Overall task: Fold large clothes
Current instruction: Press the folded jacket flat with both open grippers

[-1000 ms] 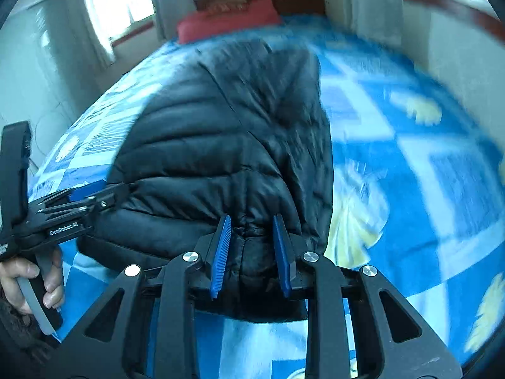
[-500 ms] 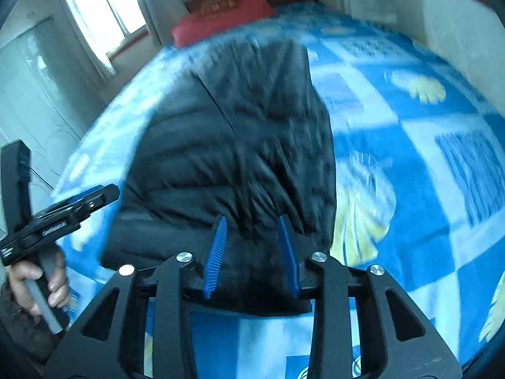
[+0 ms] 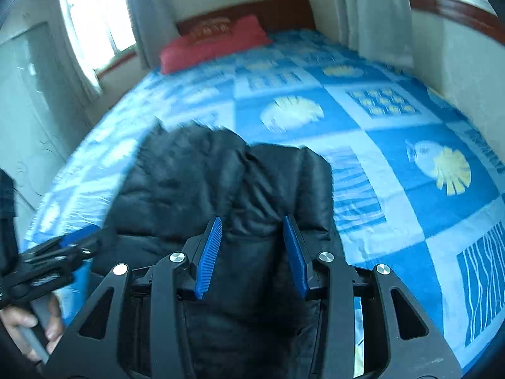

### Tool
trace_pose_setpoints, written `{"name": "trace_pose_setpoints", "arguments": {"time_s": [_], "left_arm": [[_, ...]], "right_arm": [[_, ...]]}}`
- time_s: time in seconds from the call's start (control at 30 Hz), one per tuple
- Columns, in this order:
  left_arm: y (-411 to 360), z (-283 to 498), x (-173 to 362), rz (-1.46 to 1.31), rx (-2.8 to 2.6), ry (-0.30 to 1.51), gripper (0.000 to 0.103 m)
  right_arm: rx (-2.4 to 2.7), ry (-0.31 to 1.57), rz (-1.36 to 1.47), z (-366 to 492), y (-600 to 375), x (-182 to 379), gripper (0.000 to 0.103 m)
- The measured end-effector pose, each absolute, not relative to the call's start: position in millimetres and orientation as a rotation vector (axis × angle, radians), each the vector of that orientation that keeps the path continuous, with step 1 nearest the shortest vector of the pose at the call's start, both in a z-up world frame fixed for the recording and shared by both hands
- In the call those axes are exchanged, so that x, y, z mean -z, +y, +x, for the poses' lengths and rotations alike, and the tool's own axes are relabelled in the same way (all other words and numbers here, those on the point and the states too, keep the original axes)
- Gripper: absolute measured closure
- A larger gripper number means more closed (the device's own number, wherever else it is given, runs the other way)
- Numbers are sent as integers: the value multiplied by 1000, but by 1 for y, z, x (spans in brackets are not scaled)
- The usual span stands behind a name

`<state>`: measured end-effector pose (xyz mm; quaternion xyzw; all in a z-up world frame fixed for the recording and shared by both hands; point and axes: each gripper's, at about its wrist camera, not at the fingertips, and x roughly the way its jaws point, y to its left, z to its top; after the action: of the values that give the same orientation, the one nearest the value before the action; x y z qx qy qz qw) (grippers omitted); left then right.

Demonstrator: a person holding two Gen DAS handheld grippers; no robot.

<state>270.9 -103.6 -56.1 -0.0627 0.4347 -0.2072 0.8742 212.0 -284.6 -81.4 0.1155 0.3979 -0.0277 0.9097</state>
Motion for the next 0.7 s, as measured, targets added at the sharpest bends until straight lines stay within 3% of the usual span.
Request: {"name": "trace_pose_setpoints", "arguments": {"time_s": [0.27,0.7], "left_arm": [[-125,282,83,-58,382,908,23],[-131,291,105,-51,358,926,22]], "right_arm": [[56,829,254,223,-291,121,64],[68,838,253,232,-290,136,64]]}}
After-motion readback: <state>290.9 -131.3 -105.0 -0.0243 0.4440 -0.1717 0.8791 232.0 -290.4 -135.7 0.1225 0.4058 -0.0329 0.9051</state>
